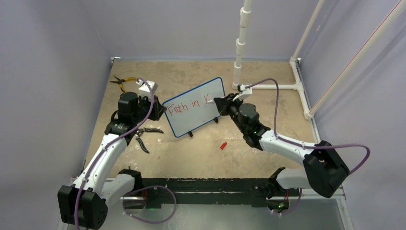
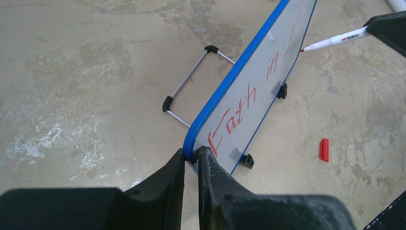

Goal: Write a sentence on the whiteboard

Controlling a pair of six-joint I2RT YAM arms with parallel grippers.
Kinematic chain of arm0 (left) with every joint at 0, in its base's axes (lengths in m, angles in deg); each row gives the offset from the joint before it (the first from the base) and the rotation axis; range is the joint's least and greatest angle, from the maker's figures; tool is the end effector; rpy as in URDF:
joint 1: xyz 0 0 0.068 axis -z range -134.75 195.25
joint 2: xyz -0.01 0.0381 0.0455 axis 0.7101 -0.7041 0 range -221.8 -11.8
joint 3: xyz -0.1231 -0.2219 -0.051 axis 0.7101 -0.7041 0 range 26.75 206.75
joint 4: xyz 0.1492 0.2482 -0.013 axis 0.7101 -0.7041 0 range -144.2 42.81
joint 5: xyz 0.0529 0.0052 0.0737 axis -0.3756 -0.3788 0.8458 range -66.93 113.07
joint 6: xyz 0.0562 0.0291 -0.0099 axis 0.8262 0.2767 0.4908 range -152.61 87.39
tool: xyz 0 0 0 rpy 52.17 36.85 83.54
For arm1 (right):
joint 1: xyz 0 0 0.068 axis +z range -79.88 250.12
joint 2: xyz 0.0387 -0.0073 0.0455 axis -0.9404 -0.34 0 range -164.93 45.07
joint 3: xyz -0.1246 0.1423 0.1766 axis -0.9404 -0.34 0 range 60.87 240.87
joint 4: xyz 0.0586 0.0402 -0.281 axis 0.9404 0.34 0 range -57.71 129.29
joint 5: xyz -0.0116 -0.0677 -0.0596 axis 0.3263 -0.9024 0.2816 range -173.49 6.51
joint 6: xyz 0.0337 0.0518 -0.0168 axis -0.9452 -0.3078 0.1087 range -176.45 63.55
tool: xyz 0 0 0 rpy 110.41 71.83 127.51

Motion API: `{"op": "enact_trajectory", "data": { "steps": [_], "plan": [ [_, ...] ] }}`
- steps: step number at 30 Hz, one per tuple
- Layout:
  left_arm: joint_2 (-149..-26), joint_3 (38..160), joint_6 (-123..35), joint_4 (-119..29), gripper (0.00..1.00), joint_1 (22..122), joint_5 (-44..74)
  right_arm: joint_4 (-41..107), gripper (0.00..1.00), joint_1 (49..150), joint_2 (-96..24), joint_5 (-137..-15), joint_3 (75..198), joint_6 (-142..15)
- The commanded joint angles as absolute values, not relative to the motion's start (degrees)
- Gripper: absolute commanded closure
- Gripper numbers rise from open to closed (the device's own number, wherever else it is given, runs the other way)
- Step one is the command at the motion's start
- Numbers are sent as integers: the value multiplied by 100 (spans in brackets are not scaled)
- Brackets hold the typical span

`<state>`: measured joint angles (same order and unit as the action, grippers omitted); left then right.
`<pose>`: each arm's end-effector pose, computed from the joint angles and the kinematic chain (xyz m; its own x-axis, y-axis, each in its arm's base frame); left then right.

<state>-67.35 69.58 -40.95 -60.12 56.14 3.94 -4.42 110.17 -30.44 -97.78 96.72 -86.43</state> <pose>0.2615 -0.0669 0.2649 -0.4885 -0.0454 -0.8714 0.4022 0.8745 -0.2710 0.2602 0.2027 0.2194 -0.2514 0.4213 -0.8714 -0.3571 0.7964 0.4881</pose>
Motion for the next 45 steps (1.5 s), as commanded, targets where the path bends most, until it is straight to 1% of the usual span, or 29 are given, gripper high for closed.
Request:
{"op": "enact_trajectory", "data": {
  "steps": [1,30,45],
  "plan": [
    [-6761,6912,-4009,-5971,100,5612,381,-401,100,10923,-2728,-10078,9820,-8569],
    [-6769,6912,-4002,-5975,100,5614,382,-777,100,10509,-3277,-9613,10279,-8550],
    [-6788,6920,-4002,-5968,100,5608,369,-664,100,10510,-3340,-9383,10000,-8488]
  ]
}}
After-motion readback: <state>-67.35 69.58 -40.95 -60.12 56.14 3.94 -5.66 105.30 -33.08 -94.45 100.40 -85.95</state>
